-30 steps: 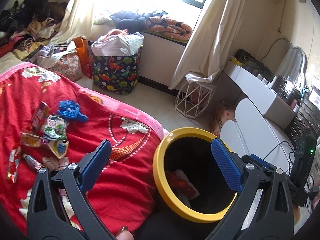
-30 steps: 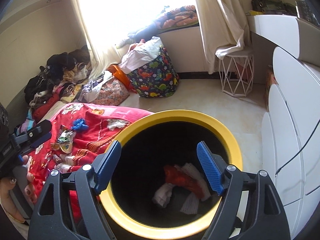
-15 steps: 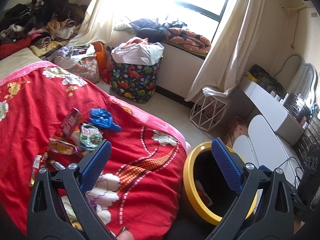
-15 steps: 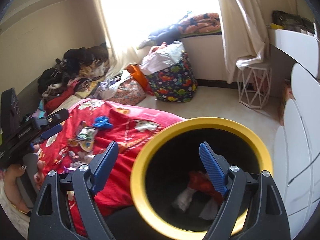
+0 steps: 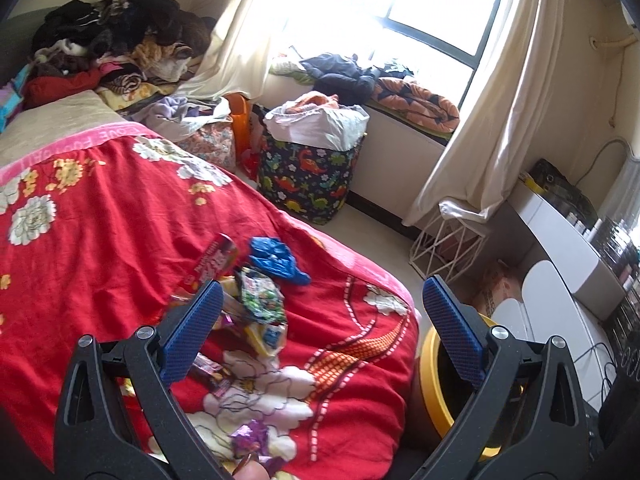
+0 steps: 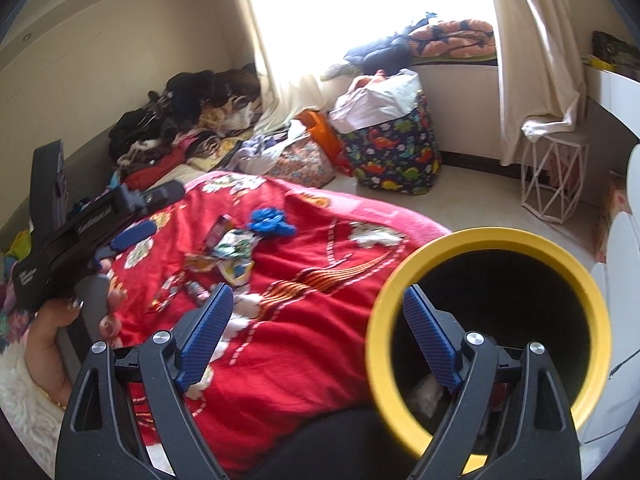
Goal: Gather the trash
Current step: 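Move both open tools back toward the candy wrappers on the bedspread, then grasp the red snack tube with left tool while right tool grasps purple wrapper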
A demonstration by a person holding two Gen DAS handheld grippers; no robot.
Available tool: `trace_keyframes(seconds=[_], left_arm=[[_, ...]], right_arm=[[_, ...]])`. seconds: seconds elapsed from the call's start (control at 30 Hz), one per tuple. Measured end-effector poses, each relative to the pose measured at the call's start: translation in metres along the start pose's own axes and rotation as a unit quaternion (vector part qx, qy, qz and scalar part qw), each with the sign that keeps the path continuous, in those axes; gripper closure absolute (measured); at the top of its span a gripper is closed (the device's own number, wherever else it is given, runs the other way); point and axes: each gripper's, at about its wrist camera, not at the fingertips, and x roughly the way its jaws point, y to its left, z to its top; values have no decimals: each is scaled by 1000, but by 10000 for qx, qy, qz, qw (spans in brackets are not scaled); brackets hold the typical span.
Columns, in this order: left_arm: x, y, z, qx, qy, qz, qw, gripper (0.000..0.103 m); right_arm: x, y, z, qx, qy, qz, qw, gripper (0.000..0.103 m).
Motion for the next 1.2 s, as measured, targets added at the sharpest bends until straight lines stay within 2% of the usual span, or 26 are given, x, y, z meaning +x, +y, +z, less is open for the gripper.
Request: trace_keyframes(seconds=[0.47, 0.77, 0.87, 1.0, 1.13, 1.2], left_arm=[[-15, 68, 10, -491, -164, 505, 9974, 11], [-2, 99, 18, -553, 8, 819, 9951, 11], [11, 101, 26, -342, 193, 878, 9954, 12], [38, 100, 34, 30, 606, 811, 9949, 22], [68, 97, 37, 275, 1062, 722, 9913, 36], [84, 95, 36, 421, 1316, 652, 9883, 40]], right_arm=[[41, 73, -18, -722, 500, 498, 9949, 18], [75, 100, -33, -832, 925, 716, 9896, 18], [86, 105, -37, -834, 1059, 775, 9878, 18], [101, 115, -41, -911, 1222, 861, 9846, 19], [114, 121, -45, -968, 1382, 921, 9814, 26], [122, 123, -47, -973, 1469, 941, 9798, 29]])
